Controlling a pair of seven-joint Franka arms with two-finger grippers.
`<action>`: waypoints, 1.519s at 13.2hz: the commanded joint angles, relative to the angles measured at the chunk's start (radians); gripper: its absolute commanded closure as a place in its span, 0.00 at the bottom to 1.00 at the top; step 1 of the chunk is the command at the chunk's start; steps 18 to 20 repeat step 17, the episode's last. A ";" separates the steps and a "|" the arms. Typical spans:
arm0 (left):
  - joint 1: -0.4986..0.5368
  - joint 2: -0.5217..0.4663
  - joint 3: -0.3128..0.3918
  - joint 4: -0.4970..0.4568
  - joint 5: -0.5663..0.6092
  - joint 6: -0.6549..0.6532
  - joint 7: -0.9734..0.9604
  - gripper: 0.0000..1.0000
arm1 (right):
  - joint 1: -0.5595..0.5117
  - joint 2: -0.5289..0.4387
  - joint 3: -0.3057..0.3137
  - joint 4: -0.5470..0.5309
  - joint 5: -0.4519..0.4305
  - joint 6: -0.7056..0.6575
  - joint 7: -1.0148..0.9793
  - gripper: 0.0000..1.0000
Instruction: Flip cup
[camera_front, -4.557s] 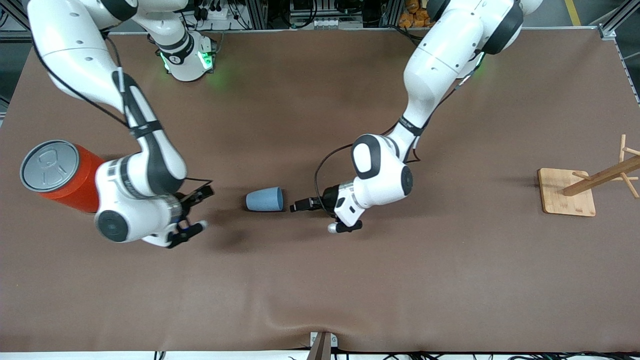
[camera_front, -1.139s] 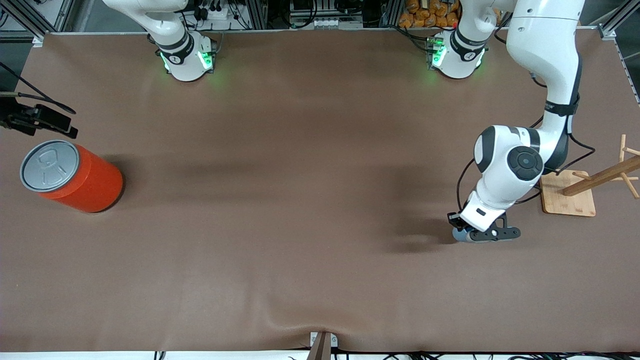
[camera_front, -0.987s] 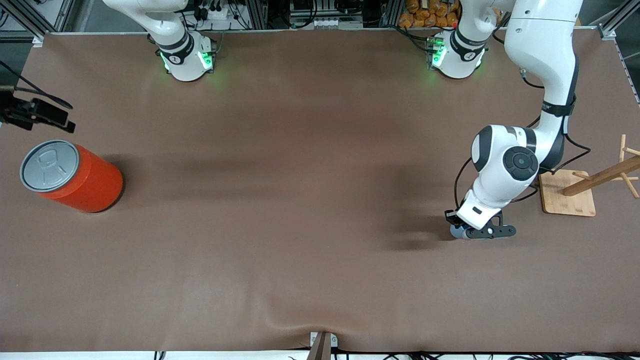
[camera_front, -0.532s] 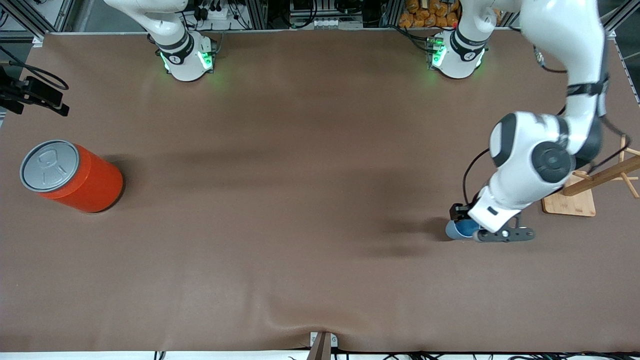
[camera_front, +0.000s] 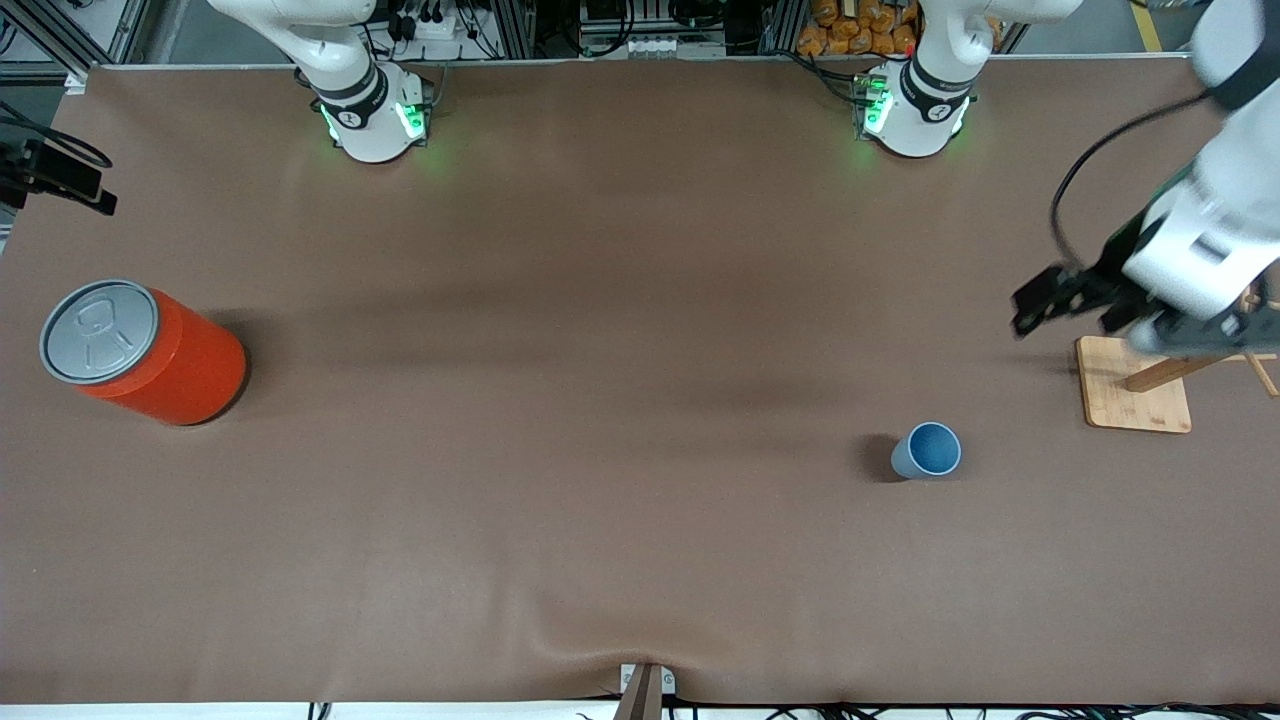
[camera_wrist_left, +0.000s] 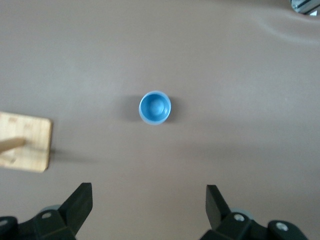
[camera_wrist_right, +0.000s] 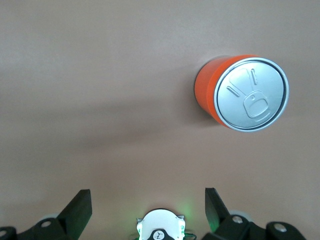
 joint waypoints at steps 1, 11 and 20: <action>0.086 -0.075 -0.068 -0.040 0.024 -0.052 0.011 0.00 | -0.009 -0.019 -0.002 0.011 0.001 -0.018 -0.008 0.00; 0.313 -0.307 -0.329 -0.284 0.091 -0.046 -0.009 0.00 | -0.001 -0.016 -0.001 0.011 -0.001 0.012 -0.005 0.00; 0.318 -0.287 -0.323 -0.209 0.091 -0.074 0.008 0.00 | 0.008 -0.008 0.006 -0.004 -0.001 0.006 -0.006 0.00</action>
